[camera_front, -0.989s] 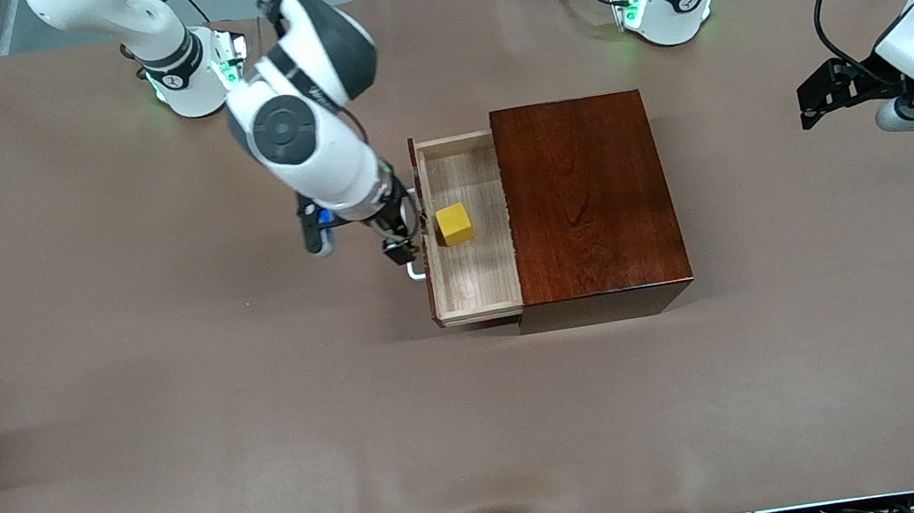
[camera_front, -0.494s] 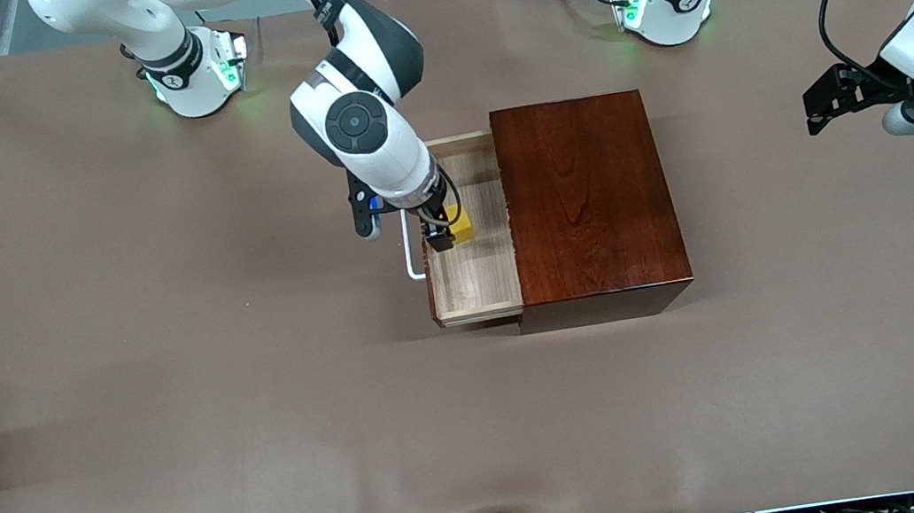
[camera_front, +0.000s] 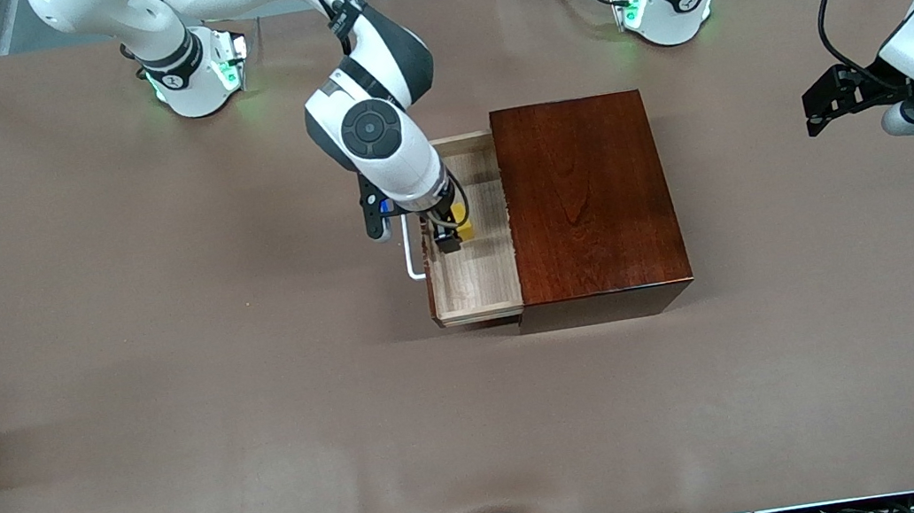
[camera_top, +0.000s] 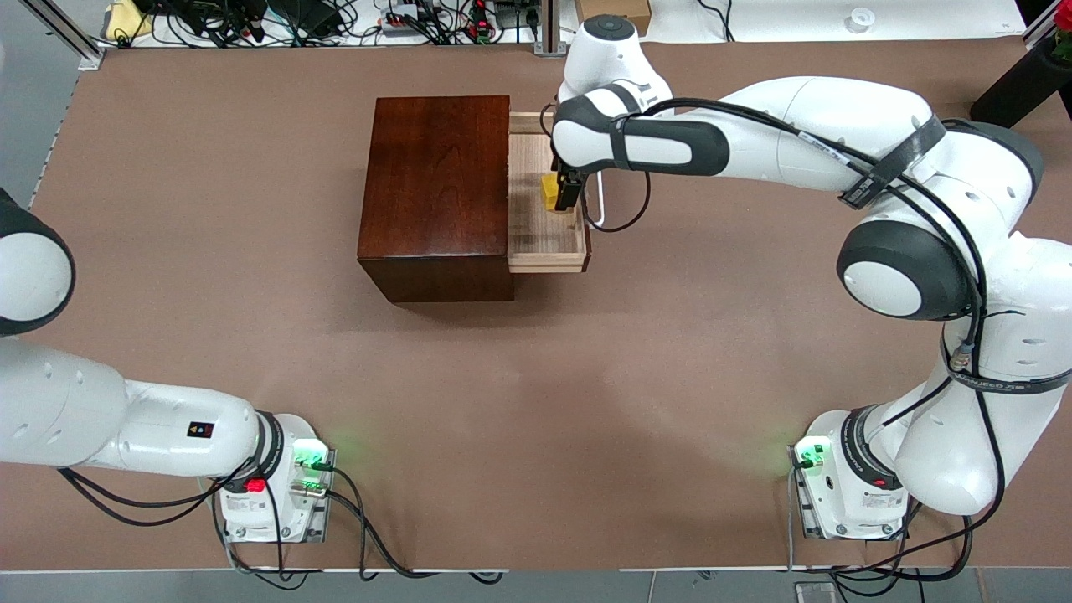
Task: Open drawer, take yellow block, close drawer
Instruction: 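Close the right gripper on the yellow cube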
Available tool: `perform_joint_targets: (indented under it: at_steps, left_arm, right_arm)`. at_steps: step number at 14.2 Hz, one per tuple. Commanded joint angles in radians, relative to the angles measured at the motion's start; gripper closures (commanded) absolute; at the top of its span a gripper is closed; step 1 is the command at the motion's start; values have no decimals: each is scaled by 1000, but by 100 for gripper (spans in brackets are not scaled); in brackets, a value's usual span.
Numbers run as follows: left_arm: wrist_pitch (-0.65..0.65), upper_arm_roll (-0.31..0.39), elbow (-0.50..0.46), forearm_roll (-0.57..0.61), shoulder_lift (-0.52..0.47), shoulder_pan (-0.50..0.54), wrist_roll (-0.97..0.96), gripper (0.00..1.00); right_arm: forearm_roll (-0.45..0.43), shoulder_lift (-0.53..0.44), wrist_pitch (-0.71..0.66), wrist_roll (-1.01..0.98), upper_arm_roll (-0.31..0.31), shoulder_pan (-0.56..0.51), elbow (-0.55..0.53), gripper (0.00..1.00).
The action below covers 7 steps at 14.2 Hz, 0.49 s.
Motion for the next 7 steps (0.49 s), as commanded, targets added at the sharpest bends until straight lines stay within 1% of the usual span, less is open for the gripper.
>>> perform_joint_targets:
  at_steps: [1,2,3,4,5,7]
  left_arm:
    - [9,-18,-26,23,-31,6,-11,0]
    - [9,-21,-26,23,-29,7,-12,0]
    - [9,-21,-26,23,-29,10,-11,0]
    - [6,-19,-23,23,-28,12,1,0]
    - [2,-13,-17,23,-23,13,13,0]
    - [-2,-11,-9,22,-17,13,12,0]
  right_arm:
    - [-33,26,21,52,-16,29,21,0]
    - [-48,28,27,52,-16,37,21,12]
    - [-63,28,33,52,-15,38,21,49]
    - [-69,28,31,52,-15,38,22,78]
    - [-70,26,30,52,-15,38,24,100]
    - [-70,23,25,53,-13,37,25,100]
